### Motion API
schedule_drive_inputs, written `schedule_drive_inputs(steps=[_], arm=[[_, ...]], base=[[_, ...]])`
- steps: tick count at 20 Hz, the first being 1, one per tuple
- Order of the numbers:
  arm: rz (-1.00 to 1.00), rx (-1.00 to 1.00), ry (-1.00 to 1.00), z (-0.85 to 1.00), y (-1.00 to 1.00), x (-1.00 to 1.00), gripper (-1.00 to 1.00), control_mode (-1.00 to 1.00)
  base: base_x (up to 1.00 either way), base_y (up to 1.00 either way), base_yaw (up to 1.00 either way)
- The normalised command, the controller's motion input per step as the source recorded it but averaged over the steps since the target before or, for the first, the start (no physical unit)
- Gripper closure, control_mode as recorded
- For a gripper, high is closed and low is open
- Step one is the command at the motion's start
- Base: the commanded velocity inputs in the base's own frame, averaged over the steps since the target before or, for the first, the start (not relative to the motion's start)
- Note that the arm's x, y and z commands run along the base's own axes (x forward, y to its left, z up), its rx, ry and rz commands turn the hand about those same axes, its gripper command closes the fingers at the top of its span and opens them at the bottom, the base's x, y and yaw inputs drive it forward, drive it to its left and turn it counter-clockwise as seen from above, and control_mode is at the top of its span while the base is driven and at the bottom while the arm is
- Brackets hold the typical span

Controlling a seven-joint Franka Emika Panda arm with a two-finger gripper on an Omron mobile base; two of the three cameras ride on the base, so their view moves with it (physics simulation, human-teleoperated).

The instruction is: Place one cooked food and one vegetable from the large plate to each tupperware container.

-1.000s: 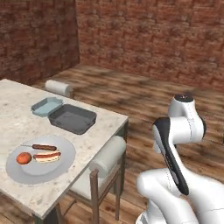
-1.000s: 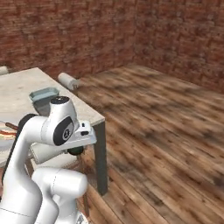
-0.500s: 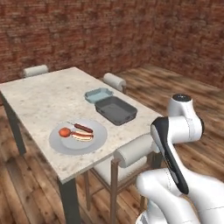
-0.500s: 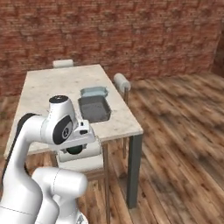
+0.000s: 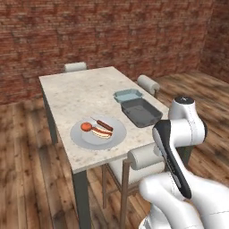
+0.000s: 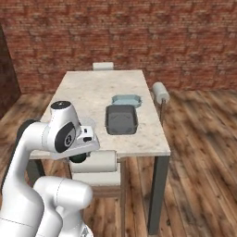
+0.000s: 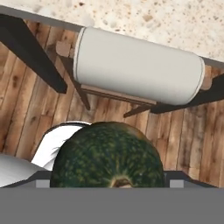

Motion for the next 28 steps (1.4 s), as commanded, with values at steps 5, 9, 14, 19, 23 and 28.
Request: schedule_drive_inputs(steps=[5, 9, 14, 19, 23, 28], arm=[[0.00, 0.00, 0.00, 0.00, 0.00, 0.00, 1.00, 1.00], [0.00, 0.00, 0.00, 0.00, 0.00, 0.00, 1.00, 1.00], [0.00, 0.00, 0.00, 0.00, 0.00, 0.00, 1.00, 1.00], [0.00, 0.00, 0.00, 0.00, 0.00, 0.00, 1.00, 1.00], [0.00, 0.00, 0.00, 0.00, 0.00, 0.00, 1.00, 1.00], [0.00, 0.00, 0.00, 0.00, 0.00, 0.00, 1.00, 1.00]], base=[[0.46, -0.38, 0.13], [0.63, -0.49, -0.01], [0.66, -0.08, -0.04], [0.66, -0.25, 0.00], [0.04, 0.00, 0.00], [0.00, 0.00, 0.00]])
